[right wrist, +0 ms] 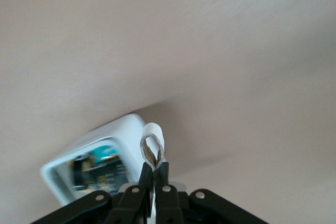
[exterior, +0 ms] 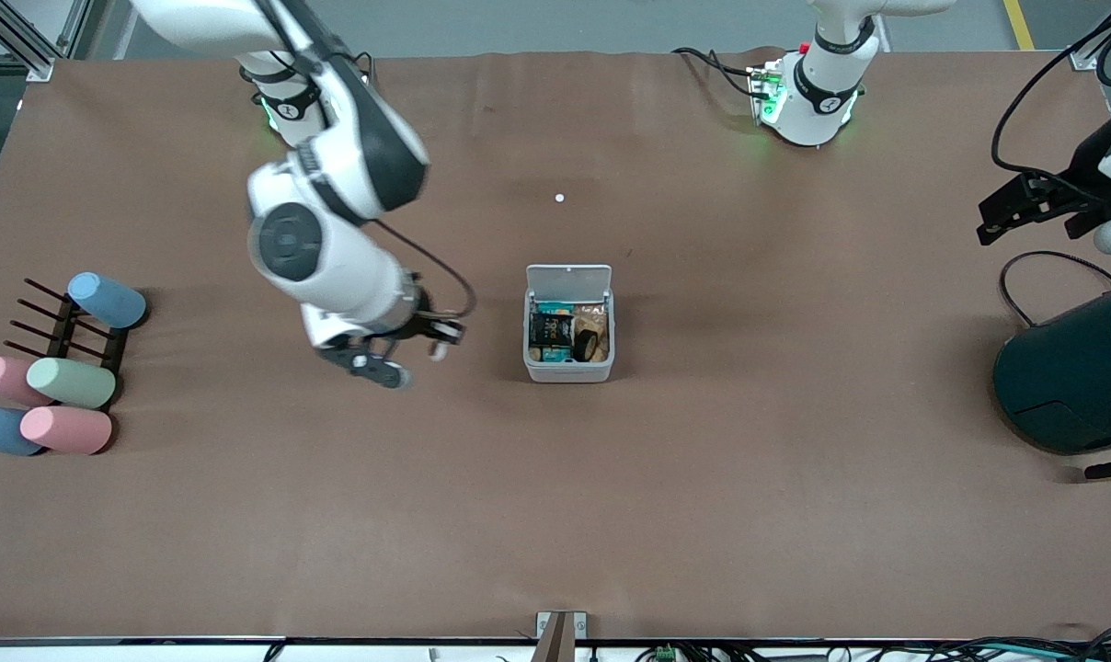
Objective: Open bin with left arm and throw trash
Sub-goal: 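Carry the white stick over the bin while the left gripper returns, then lower the white stick into the bin and open the right gripper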
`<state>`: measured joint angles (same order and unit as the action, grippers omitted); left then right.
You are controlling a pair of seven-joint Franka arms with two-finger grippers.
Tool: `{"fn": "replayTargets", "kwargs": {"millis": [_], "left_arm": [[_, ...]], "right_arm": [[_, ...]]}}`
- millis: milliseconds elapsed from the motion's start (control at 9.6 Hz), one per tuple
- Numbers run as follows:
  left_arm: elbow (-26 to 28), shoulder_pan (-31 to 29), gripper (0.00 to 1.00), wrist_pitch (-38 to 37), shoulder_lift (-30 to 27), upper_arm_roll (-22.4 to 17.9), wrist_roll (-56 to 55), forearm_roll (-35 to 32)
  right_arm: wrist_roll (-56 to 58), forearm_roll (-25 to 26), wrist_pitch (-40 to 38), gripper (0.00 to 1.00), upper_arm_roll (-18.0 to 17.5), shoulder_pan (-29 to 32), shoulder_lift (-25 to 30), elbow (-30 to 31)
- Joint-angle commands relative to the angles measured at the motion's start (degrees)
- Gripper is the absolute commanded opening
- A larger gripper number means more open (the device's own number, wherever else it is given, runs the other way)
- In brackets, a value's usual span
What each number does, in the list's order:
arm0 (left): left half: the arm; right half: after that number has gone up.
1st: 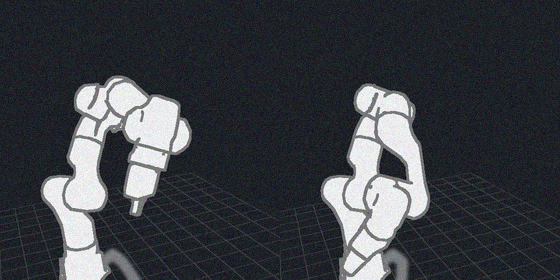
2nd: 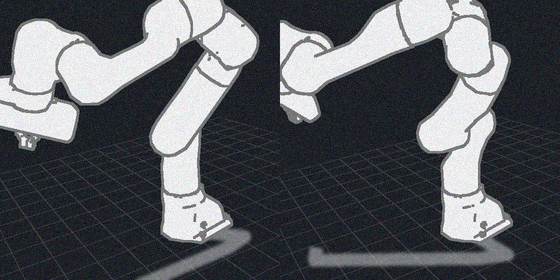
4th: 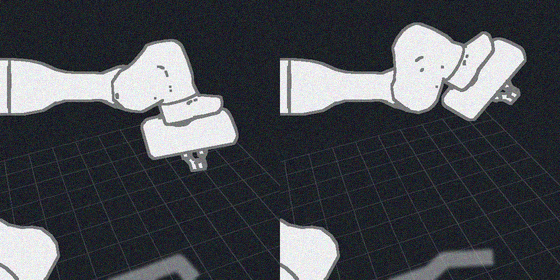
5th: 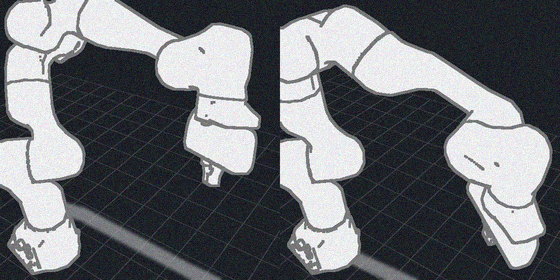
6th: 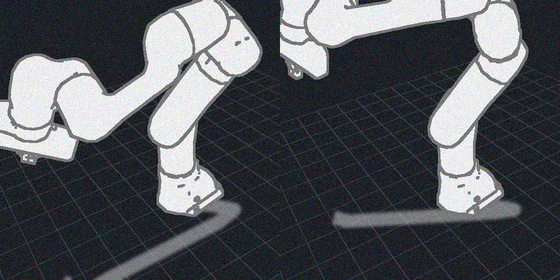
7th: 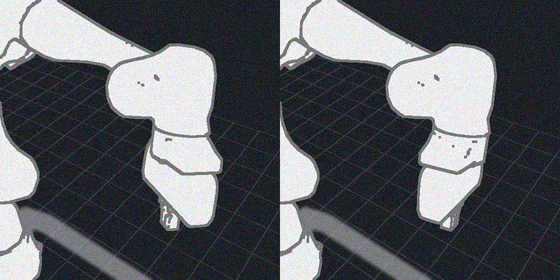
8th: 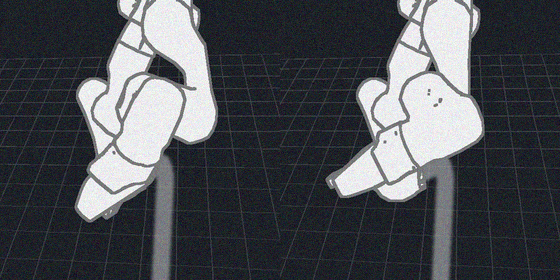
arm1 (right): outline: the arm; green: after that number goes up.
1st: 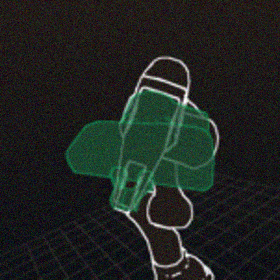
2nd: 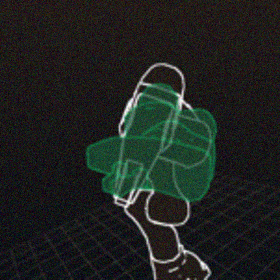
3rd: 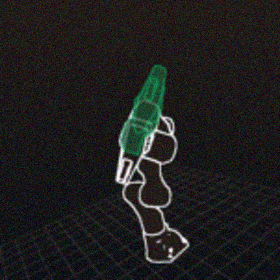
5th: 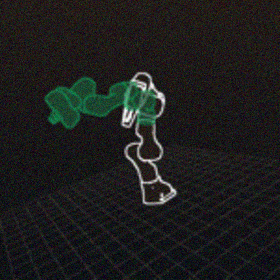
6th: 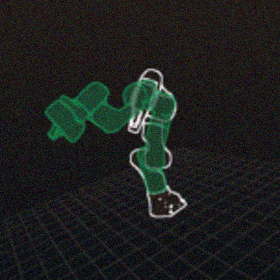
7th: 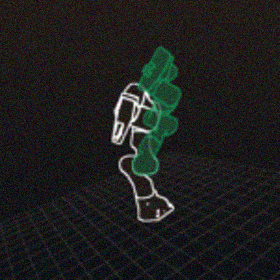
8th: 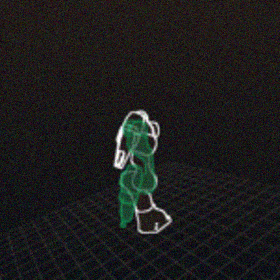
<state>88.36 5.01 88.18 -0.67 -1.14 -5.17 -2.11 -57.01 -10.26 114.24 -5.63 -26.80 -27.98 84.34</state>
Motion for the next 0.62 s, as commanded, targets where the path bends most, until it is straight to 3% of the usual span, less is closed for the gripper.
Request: {"fn": "replayTargets", "kwargs": {"millis": [0, 104, 521], "left_arm": [[0.06, 0.88, 1.00, 0.33, -0.65, -0.44, 0.78, 0.26], [-0.47, 0.62, 1.00, -0.37, -0.22, -0.44, 0.78, 0.70], [-2.23, 0.27, 1.00, -0.38, 0.84, -0.44, 1.13, 0.88]], "right_arm": [[-12.54, -0.47, 7.69, 0.03, 0.54, -5.51, -7.95, -6.64], [-17.99, -0.03, 11.93, 0.03, 0.71, -7.98, -9.10, -6.47], [-19.81, 0.06, 12.15, 0.03, 0.71, -9.14, -10.34, -5.68]]}}
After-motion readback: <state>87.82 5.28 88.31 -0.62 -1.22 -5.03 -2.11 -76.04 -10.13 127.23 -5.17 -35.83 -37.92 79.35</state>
